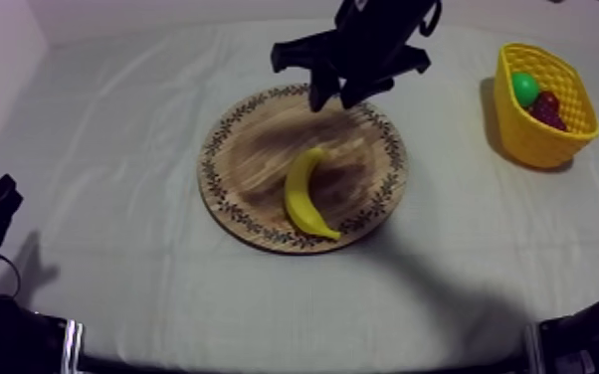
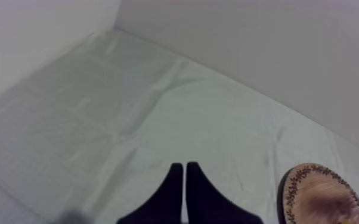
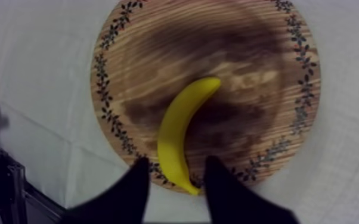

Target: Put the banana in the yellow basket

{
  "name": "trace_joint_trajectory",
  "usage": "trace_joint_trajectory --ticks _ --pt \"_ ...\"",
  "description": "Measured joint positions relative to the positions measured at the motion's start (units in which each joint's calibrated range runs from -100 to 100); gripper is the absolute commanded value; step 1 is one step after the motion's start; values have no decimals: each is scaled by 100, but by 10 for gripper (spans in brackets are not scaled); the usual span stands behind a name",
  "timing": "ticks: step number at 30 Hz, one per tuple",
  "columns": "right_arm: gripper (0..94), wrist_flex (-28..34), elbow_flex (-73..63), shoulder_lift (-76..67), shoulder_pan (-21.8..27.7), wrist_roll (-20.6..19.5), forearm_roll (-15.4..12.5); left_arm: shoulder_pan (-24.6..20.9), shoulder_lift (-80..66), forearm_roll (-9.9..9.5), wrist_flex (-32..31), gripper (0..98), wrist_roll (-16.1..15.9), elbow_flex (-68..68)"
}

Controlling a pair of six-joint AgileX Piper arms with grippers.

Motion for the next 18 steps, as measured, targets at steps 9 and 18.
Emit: trace_joint_trajectory --ticks 9,18 --pt "709 -64 74 405 -192 -101 -95 0 0 0 0 1 0 0" --pt "683 -324 -68 1267 -228 -254 -115 0 0 0 0 1 0 0"
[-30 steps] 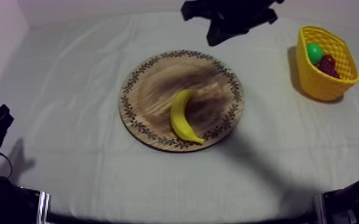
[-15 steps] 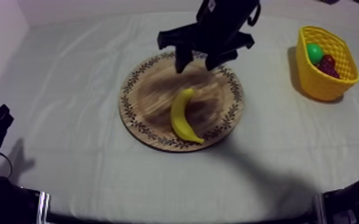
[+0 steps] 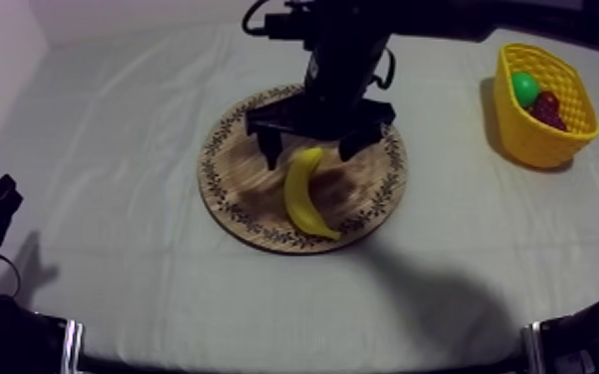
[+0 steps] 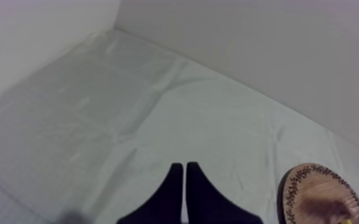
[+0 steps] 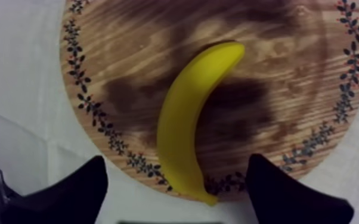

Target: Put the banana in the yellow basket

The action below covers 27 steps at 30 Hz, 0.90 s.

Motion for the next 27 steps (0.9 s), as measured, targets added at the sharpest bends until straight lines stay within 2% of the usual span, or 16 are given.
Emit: trace_joint_trajectory --ticks 6,12,17,24,27 --pt "702 -56 -240 702 -3 -93 26 0 0 0 0 1 0 0" --pt "656 -105 -430 1215 -3 -146 77 0 0 0 0 1 0 0" --pt "550 -169 -447 1377 -44 -167 137 0 0 0 0 1 0 0" --pt "317 -233 -417 1444 -71 -196 132 0 0 0 0 1 0 0" --pt "254 -226 -411 1458 -46 -165 132 0 0 0 0 1 0 0"
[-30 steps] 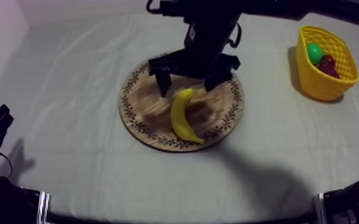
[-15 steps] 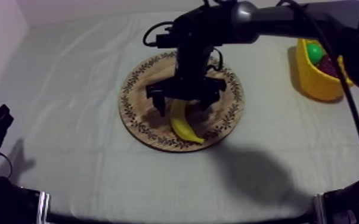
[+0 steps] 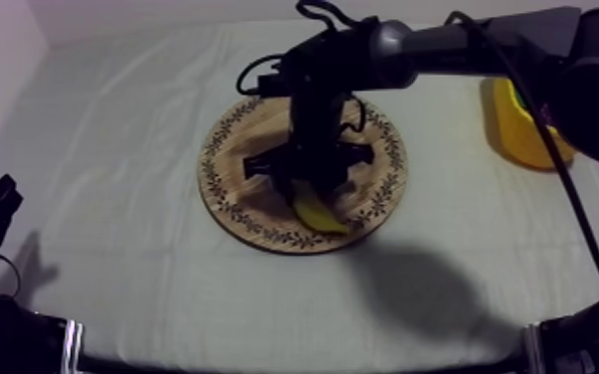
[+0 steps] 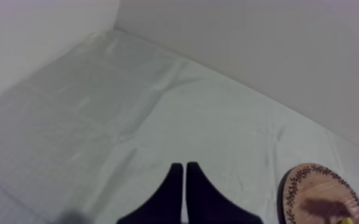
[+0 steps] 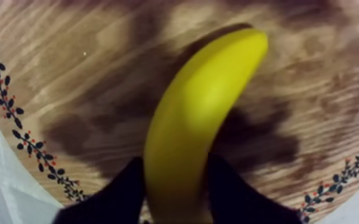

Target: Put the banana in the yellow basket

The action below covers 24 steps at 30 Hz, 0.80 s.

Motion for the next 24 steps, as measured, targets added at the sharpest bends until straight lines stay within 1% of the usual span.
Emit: trace_joint_trajectory --ticks 4,9,17,24 --pt "223 -42 60 -35 40 30 12 0 0 0 0 1 0 0" --pt "209 41 226 -451 151 129 37 0 0 0 0 1 0 0" --pt "210 535 731 -1805 460 322 36 0 0 0 0 1 0 0" --pt "201 1008 972 -3233 937 432 120 0 0 0 0 1 0 0"
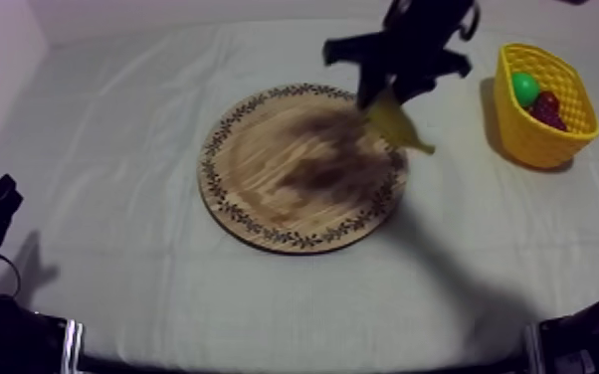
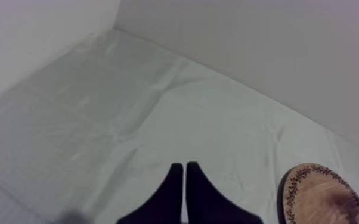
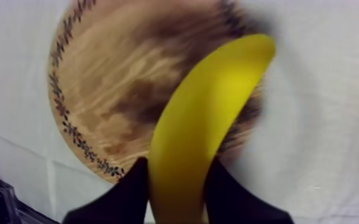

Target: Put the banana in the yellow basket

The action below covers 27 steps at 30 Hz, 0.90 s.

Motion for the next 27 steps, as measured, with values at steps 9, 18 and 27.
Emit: trace_joint_trajectory --ticks 9,18,27 --pt "197 183 -225 -774 981 232 110 0 0 0 0 1 0 0" --pt "206 -157 -320 -344 2016 349 284 0 0 0 0 1 0 0" --pt "348 -621 -302 350 2613 252 532 0 0 0 0 1 0 0"
